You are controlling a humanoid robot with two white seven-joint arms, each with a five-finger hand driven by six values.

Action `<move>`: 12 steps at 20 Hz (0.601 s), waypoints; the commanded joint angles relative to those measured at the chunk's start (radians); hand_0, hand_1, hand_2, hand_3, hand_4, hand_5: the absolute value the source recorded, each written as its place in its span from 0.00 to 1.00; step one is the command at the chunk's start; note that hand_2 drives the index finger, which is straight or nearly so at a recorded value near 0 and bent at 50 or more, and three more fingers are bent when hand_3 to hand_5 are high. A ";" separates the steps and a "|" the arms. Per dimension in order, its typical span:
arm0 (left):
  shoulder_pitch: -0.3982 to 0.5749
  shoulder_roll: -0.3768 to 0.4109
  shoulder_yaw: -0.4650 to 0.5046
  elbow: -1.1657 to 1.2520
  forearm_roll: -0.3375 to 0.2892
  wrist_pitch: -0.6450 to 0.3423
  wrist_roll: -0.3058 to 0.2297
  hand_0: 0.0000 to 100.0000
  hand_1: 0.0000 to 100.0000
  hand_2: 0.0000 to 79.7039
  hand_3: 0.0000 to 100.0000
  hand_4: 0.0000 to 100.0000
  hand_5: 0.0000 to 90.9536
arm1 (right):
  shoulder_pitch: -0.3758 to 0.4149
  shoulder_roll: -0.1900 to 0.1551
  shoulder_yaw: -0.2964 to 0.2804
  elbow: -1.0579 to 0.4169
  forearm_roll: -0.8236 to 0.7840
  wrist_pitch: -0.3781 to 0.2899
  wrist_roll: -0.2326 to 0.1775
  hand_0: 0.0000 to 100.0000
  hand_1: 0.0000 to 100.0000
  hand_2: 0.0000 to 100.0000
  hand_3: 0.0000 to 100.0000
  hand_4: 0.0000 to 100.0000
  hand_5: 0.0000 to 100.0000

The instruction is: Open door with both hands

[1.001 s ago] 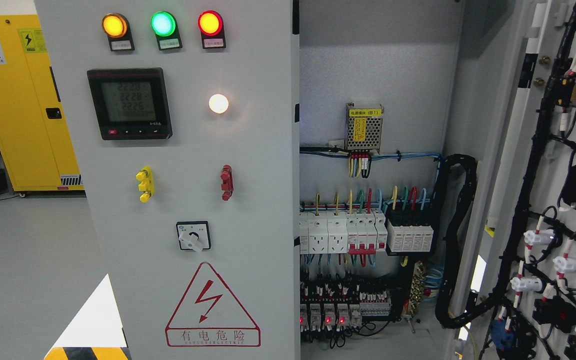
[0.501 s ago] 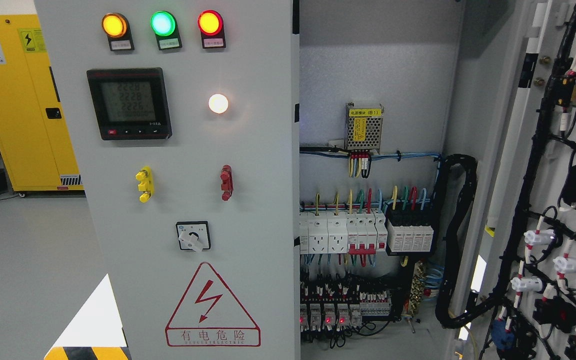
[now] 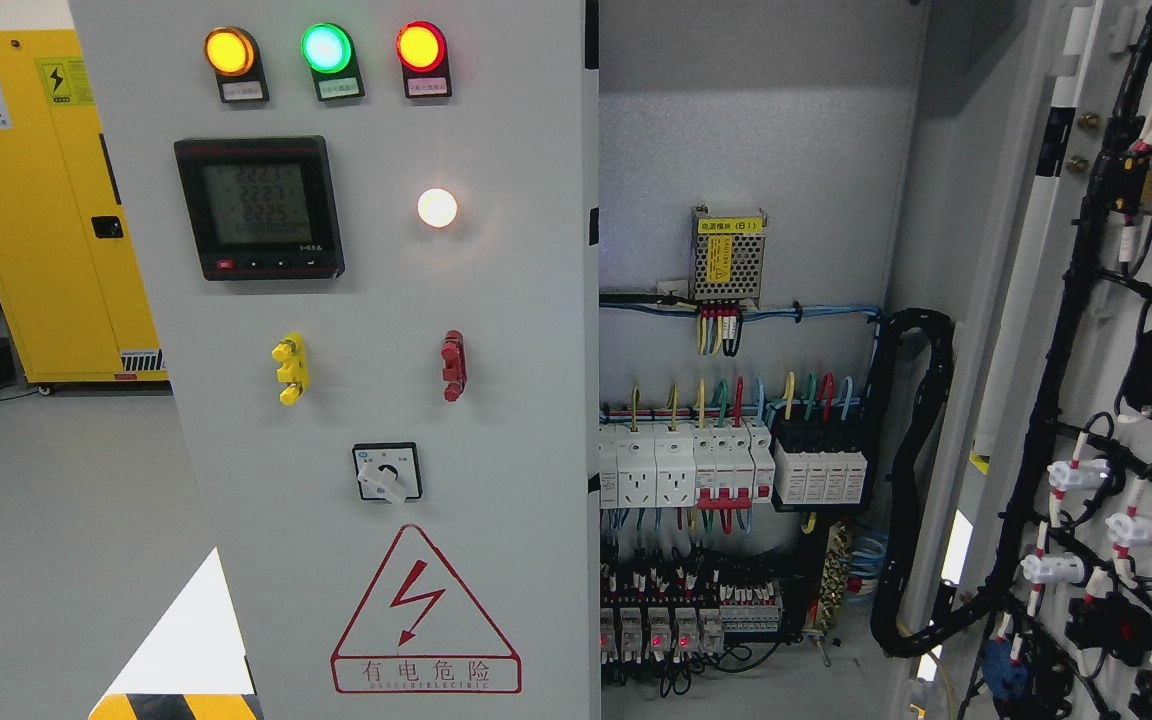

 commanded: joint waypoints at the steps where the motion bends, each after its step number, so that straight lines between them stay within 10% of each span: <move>1: 0.021 -0.021 0.035 0.196 -0.014 0.002 0.009 0.00 0.00 0.00 0.00 0.00 0.00 | -0.001 0.000 -0.002 -0.004 -0.001 -0.011 0.001 0.20 0.12 0.00 0.00 0.00 0.00; 8: 0.019 -0.021 0.033 0.187 -0.011 -0.010 0.056 0.00 0.00 0.00 0.00 0.00 0.00 | 0.001 0.005 -0.004 -0.027 0.000 -0.026 -0.001 0.20 0.12 0.00 0.00 0.00 0.00; 12: 0.013 -0.015 0.035 0.183 -0.009 -0.014 0.068 0.00 0.00 0.00 0.00 0.00 0.00 | 0.094 -0.006 -0.005 -0.301 -0.006 -0.072 -0.001 0.20 0.12 0.00 0.00 0.00 0.00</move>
